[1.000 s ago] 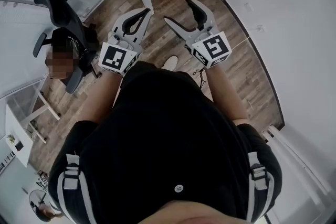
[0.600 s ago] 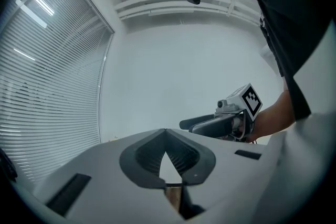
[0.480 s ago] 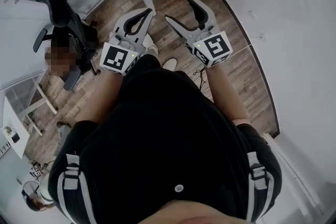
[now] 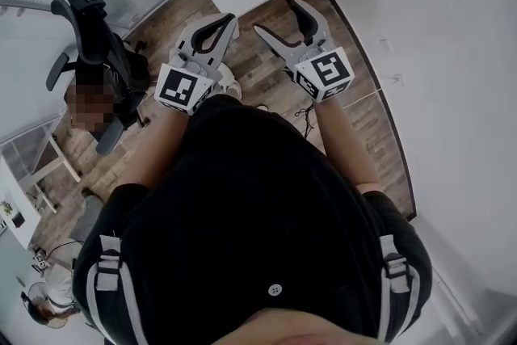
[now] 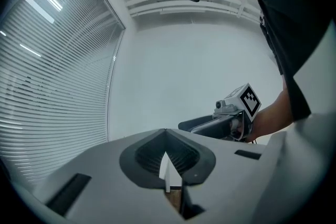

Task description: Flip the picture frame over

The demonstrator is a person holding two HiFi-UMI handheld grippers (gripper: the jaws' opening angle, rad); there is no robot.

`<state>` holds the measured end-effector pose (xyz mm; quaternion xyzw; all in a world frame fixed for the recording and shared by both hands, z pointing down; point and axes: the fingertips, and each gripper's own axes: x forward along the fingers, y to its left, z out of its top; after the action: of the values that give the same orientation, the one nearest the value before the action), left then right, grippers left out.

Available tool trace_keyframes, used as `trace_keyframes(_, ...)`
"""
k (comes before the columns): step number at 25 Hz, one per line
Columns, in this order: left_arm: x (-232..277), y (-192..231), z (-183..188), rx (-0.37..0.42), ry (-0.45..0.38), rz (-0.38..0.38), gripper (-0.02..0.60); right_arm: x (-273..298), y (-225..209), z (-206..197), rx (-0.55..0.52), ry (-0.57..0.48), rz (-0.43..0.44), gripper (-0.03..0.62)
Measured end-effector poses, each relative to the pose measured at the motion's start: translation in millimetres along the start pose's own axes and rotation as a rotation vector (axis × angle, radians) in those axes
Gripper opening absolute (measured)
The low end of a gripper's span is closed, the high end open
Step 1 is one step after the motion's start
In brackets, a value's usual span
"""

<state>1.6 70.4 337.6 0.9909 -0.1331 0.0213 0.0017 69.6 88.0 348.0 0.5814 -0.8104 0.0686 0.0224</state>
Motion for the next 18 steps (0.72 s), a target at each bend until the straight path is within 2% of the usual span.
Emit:
trace_keyframes(9,33,101,-7,-0.024,0.012,0.02,0.005,103,-42,0,0.012,0.064,-0.01,0.368)
trace_keyframes(15,44,146,-14,-0.036,0.011,0.019,0.005,150,-62,-10,0.017,0.105,-0.026,0.368)
trace_keyframes(18,47,165,-18,-0.055,0.017,0.047,0.005,171,-70,-16,0.016,0.131,-0.017,0.367)
